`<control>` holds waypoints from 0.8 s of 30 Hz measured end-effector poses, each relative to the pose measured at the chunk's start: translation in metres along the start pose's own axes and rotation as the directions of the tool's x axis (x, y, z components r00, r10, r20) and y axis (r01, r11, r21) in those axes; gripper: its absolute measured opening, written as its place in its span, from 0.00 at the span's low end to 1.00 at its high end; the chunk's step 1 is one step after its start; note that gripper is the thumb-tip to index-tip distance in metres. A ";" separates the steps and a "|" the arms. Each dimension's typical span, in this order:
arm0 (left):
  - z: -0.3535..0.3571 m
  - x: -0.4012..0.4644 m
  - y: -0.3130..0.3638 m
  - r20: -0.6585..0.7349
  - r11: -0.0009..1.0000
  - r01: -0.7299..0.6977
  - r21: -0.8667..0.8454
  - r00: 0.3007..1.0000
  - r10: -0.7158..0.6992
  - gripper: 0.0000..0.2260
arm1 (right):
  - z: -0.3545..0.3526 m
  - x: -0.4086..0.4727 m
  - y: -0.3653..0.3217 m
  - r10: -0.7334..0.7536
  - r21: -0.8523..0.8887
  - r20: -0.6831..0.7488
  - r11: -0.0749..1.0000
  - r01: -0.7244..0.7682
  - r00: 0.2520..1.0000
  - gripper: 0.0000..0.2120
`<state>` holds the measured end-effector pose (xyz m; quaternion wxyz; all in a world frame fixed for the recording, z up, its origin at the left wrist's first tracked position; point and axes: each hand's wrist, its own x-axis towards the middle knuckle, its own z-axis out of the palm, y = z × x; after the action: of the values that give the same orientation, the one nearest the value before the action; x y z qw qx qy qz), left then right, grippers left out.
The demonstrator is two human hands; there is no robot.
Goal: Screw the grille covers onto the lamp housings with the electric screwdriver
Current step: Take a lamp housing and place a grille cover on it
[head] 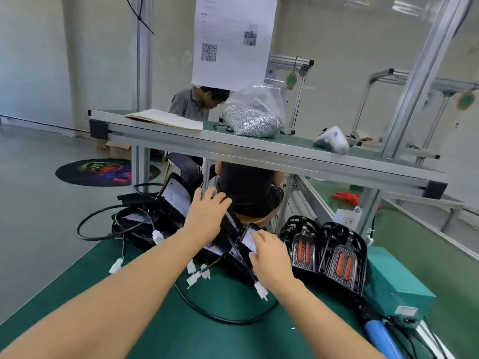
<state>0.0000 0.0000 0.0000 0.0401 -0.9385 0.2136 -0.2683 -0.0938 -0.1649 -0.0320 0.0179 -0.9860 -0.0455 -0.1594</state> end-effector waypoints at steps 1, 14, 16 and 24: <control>0.002 0.006 0.000 0.028 0.998 -0.031 0.048 0.999 0.030 0.26 | 0.002 0.003 0.000 -0.002 0.017 0.021 1.000 0.001 1.000 0.19; 0.023 0.043 -0.010 0.140 0.936 -0.264 0.230 0.961 0.237 0.12 | 0.021 0.009 0.002 0.050 0.313 0.225 0.942 -0.120 0.973 0.23; 0.016 0.046 -0.012 0.138 0.937 -0.272 0.218 0.959 0.246 0.11 | 0.023 0.008 0.006 0.069 0.362 0.217 0.921 -0.146 0.974 0.23; -0.041 0.021 -0.017 -0.282 0.969 -0.224 -0.106 0.941 0.186 0.09 | 0.006 0.004 0.000 0.216 0.749 0.106 0.625 -0.221 0.971 0.23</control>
<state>0.0015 0.0085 0.0483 -0.0261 -0.8662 0.3315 -0.3729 -0.0883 -0.1638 -0.0367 0.4451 -0.8874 0.0120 -0.1196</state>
